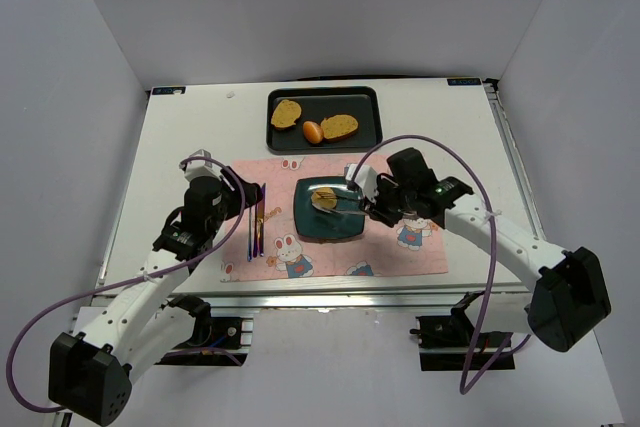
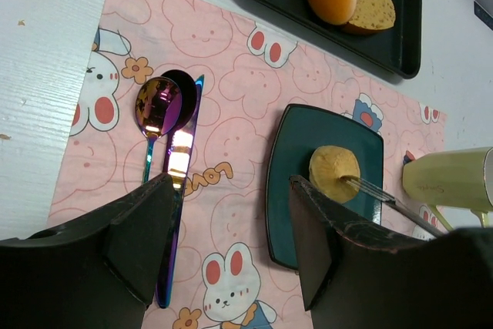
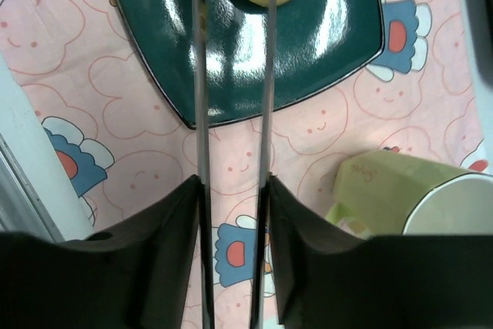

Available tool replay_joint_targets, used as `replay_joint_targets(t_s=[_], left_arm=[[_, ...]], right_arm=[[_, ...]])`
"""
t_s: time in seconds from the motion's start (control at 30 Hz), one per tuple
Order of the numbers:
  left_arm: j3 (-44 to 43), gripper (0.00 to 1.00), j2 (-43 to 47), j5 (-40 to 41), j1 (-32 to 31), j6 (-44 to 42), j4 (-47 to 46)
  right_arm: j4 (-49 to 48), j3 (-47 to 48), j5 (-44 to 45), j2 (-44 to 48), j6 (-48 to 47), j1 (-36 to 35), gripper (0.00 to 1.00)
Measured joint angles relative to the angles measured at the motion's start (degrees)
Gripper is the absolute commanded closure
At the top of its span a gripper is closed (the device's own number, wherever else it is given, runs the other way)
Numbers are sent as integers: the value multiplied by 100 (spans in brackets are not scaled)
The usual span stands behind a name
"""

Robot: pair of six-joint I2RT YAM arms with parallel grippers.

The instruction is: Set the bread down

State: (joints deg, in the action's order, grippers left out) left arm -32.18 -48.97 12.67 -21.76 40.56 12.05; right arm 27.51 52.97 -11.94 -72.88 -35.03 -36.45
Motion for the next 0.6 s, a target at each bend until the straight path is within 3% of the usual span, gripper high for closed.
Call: replay_joint_targets(t_s=[0.23,0.43,0.53,0.6], left_arm=[[0,29,7,-2,0,4,-11],[0,29,4,-17,0,35,-55],[0,32,-15,-39,0,37,-63],[0,43,-61,-83,0,39,-92]], right_arm=[[131,31,-179,175,-44,0,51],[304,433,-321,175,-11,11,55],[304,772,-426,181,46,94,60],[278,999,-520,184,140,278,76]])
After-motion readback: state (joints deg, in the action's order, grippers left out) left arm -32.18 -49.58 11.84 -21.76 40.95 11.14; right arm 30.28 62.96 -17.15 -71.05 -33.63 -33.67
